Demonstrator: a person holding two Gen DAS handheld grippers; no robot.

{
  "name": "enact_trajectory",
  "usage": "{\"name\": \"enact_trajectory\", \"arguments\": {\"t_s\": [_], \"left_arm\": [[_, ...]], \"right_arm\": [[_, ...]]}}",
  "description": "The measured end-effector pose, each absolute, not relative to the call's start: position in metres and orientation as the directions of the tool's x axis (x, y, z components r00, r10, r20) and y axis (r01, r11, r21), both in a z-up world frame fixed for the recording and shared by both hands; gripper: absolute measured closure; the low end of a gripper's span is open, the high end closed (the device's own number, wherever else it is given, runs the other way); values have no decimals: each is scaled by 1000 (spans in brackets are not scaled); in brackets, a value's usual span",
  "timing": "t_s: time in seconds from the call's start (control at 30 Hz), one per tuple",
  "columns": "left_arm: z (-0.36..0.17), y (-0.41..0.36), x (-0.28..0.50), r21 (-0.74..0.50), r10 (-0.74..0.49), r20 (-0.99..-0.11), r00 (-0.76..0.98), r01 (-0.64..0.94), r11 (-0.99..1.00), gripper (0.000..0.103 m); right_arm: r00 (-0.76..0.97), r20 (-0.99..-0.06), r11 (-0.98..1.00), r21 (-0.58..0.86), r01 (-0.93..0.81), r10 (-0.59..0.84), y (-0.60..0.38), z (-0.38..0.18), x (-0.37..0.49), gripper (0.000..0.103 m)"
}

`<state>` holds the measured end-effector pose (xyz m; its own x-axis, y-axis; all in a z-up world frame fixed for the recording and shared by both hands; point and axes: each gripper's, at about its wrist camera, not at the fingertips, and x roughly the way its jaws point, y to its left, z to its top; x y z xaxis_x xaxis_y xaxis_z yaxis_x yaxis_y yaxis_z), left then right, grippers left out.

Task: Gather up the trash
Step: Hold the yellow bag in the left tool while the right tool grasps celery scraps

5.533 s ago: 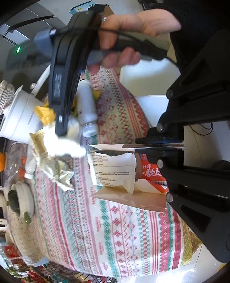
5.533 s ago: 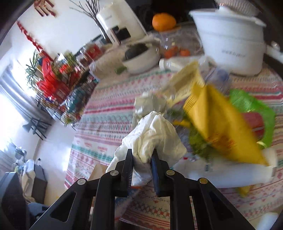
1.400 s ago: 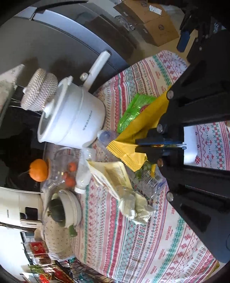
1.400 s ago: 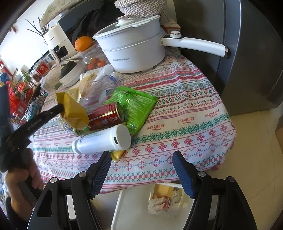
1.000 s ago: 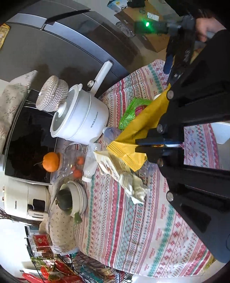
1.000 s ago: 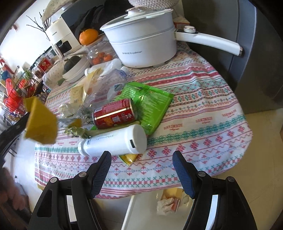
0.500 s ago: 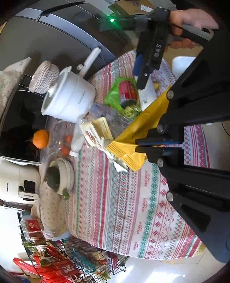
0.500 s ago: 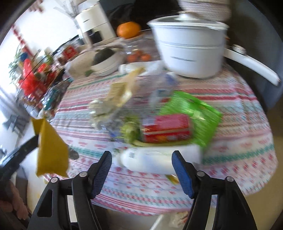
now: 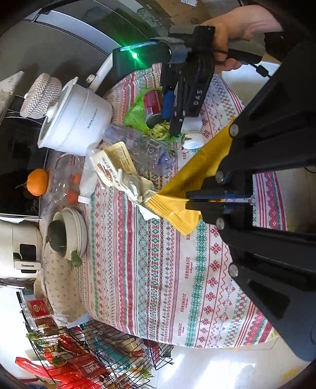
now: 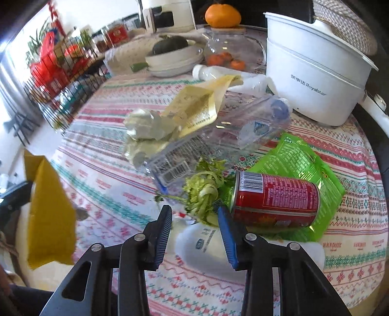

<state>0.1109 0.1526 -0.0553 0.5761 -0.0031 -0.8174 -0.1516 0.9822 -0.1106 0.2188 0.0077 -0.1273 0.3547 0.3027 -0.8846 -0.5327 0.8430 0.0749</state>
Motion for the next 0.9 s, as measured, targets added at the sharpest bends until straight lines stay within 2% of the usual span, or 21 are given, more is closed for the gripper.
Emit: {"name": "enact_trajectory", "arguments": {"t_s": [0.07,0.2,0.27,0.57,0.9], "left_arm": [[-57,151,112,-104,-2,-820,572,-146,984,101],[-57,148,113,-93,3,-821,571,-138,986,101],[-56,147,112,-93,1,-819,574,-135,986,101],[-46,143,108,-100,-4,-799,602,-126,987,101],[-31,132,103,-89,-7,-762,648,-94,992,101]], "right_arm": [[357,-889,841,55,-538,287,10,-134,219,64],[393,-882,841,8,-541,261,14,-138,220,84],[412,-869,843,12,-537,275,13,-135,221,88],[494,-794,851,55,-522,354,1,-94,213,90],[552,-674,829,166,-534,491,-22,-29,192,91]]}}
